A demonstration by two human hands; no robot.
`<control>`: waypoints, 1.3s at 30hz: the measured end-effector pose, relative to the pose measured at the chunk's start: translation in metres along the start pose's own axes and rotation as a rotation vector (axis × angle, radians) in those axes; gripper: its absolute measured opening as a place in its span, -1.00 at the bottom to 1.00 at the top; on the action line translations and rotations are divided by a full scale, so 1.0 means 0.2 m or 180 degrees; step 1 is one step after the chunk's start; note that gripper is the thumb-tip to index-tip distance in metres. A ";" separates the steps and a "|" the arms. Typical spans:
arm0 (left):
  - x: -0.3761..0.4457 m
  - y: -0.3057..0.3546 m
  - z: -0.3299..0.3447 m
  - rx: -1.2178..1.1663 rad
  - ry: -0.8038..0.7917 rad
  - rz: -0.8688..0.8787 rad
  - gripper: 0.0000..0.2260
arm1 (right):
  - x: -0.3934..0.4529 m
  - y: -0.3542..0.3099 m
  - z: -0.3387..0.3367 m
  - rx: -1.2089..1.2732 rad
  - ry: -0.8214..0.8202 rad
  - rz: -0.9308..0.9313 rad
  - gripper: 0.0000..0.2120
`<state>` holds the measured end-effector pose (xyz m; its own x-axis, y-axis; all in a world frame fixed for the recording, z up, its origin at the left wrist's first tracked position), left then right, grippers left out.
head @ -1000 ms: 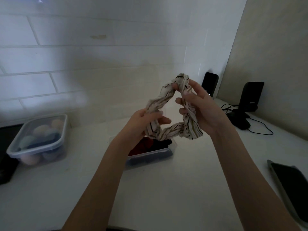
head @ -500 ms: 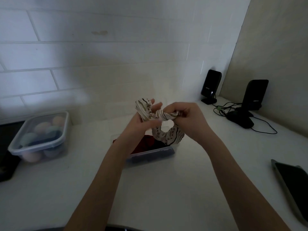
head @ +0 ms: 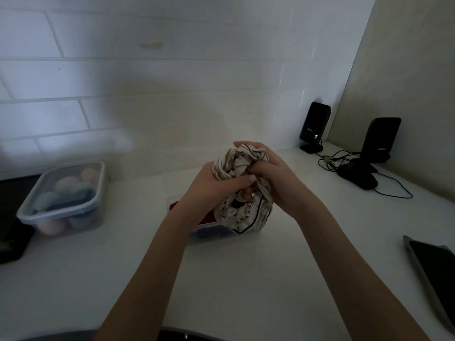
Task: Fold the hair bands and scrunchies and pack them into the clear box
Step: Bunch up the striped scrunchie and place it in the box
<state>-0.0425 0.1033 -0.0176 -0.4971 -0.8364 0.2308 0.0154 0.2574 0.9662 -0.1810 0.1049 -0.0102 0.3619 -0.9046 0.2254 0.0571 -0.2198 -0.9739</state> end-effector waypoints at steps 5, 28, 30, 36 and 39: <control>0.00 -0.02 -0.05 -0.0203 0.0204 0.0039 -0.72 | -0.02 -0.02 0.01 0.0748 -0.0024 -0.0019 -0.58; 0.01 -0.08 -0.10 -0.1664 0.0525 -0.0171 -0.74 | -0.04 0.07 -0.03 0.1328 0.0262 0.0114 -0.63; 0.00 -0.10 -0.11 -0.1534 0.0590 -0.0352 -0.73 | -0.03 0.08 -0.04 0.0879 0.0530 0.0263 -0.72; -0.02 -0.13 -0.17 0.1443 0.0998 -0.0209 -0.62 | 0.04 0.14 -0.05 -0.2090 0.0882 0.0203 -0.89; -0.02 -0.15 -0.14 0.2297 0.0651 -0.0131 -0.71 | 0.07 0.18 -0.02 -0.2764 0.0496 0.0329 -0.87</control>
<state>-0.0172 0.0855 -0.0433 -0.3129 -0.9073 0.2809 -0.6072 0.4185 0.6754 -0.1770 0.0834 -0.0422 0.1918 -0.9608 0.2002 -0.7177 -0.2765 -0.6391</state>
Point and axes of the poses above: each hand's wrist, its own x-axis towards the middle knuckle, its own z-axis out of the palm, y = z × x, the point moved 3 cm from there along x, towards the middle knuckle, and after that the axes turned 11 degrees about -y, right-handed, at the moved point
